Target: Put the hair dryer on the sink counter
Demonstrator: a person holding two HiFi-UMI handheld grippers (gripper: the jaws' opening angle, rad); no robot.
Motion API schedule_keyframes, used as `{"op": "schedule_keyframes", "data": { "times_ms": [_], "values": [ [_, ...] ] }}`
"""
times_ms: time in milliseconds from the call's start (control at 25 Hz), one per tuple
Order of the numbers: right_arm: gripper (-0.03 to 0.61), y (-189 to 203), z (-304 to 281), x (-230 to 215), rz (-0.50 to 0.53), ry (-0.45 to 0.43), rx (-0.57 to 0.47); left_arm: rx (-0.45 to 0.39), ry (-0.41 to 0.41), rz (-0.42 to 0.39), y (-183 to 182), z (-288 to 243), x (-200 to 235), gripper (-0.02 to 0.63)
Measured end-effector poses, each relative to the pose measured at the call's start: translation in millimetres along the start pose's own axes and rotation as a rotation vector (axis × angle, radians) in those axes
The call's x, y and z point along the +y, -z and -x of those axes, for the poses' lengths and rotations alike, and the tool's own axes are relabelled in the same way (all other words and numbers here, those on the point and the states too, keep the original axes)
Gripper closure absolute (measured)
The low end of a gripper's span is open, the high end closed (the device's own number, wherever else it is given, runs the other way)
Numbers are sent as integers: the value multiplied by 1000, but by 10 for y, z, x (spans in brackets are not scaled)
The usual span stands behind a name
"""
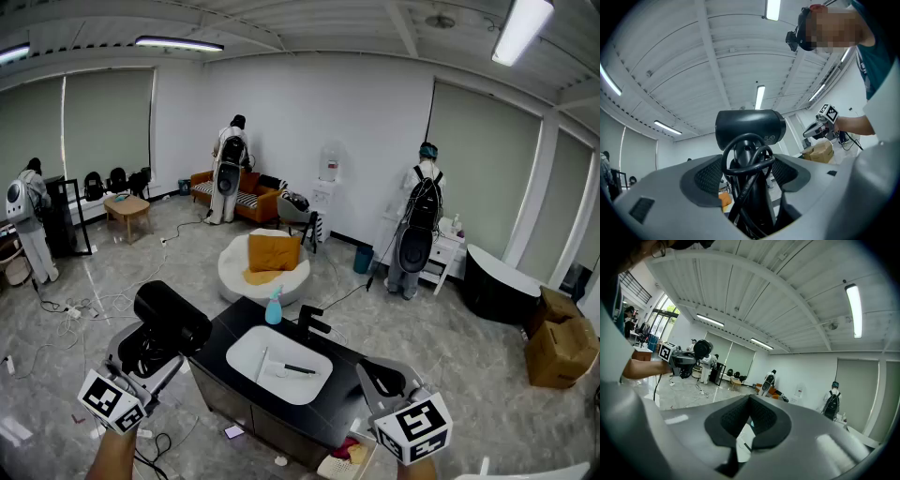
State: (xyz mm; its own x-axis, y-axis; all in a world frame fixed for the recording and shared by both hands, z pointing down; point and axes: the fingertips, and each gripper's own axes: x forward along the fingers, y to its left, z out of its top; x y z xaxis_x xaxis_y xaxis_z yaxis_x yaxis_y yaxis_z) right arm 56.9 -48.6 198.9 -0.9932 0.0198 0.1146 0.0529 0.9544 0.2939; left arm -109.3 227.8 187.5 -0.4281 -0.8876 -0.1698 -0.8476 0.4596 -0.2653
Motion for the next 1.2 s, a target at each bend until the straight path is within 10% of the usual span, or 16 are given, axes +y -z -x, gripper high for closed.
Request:
{"op": "schedule_keyframes", "data": {
  "times_ms": [1200],
  "values": [
    [571,-173,-698,479,-22,105,16,-154,114,161,323,-261,953,305]
  ]
}}
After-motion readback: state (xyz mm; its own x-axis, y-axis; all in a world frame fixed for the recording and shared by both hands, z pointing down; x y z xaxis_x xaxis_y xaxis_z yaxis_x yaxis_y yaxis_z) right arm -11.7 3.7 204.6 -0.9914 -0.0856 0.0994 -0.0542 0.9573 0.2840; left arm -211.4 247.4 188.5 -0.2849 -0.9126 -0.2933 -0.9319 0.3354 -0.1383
